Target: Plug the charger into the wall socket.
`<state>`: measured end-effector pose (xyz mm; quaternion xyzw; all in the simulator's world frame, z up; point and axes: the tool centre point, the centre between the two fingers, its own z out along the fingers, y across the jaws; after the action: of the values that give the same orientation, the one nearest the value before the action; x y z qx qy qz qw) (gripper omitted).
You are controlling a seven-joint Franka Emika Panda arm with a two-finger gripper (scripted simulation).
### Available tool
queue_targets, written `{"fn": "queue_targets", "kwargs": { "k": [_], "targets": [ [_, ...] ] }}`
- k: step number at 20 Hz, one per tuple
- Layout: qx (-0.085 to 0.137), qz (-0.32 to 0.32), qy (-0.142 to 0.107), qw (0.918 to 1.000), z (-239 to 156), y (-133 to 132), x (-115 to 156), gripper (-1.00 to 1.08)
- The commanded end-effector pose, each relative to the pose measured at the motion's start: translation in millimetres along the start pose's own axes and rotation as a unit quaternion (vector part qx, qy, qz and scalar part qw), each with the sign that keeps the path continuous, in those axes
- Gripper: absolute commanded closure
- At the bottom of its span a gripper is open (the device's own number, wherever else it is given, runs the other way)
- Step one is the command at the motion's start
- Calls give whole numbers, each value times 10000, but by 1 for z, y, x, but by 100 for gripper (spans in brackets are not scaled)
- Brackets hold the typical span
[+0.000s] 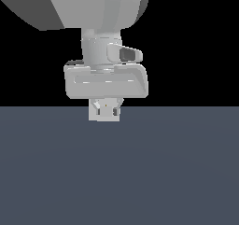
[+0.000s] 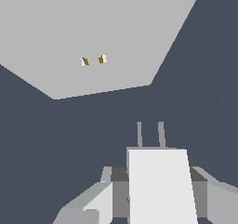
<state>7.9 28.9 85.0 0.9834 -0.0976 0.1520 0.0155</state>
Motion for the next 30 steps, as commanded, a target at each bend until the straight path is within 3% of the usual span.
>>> {"fn": "queue_targets", "kwargs": {
  "k": [1,12,30],
  "targets": [
    [80,-253,-3,9996,-4,-7,4,108],
    [265,-830,-26,9962,-13,-25,10,108],
    [259,-814,-33,9963,-11,-25,13,108]
  ]
}}
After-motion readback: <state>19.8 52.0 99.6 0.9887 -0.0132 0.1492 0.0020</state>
